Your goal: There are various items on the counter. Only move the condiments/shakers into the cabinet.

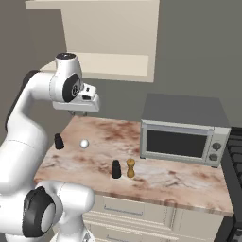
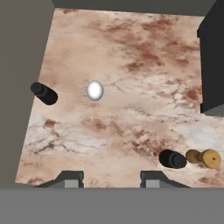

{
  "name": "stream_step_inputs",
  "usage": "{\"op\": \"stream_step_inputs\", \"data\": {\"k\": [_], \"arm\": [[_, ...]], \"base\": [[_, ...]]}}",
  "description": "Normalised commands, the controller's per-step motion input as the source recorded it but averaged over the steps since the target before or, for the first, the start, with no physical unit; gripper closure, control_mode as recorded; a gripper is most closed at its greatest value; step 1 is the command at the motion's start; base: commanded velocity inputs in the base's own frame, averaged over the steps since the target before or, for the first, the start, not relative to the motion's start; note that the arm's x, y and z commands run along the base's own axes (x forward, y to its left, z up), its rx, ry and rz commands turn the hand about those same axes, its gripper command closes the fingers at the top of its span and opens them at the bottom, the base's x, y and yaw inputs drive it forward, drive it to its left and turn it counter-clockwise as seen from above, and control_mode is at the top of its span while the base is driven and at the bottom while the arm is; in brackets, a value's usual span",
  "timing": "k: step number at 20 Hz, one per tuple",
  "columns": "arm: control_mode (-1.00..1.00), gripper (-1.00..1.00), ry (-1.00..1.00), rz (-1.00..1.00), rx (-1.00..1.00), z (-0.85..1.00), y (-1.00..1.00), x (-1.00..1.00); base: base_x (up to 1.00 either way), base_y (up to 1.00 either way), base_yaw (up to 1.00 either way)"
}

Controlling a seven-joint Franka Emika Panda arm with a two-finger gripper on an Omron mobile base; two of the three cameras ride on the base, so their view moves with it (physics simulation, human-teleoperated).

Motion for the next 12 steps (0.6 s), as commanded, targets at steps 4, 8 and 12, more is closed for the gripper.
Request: {"op": "stream_step_inputs", "data": {"k": [4, 8, 12], "arm": [[-1.00, -1.00, 0.00, 0.00, 0.00, 0.00, 0.00, -0.07], [-1.00, -1.00, -0.01, 0.03, 0.04, -0.01, 0.00, -0.30], [-1.00, -1.00, -0.10, 0.21, 0.13, -0.02, 0.00, -0.26]], "base": [[0.00, 0.00, 0.00], [0.00, 0.00, 0.00], [0.00, 0.00, 0.00]]}}
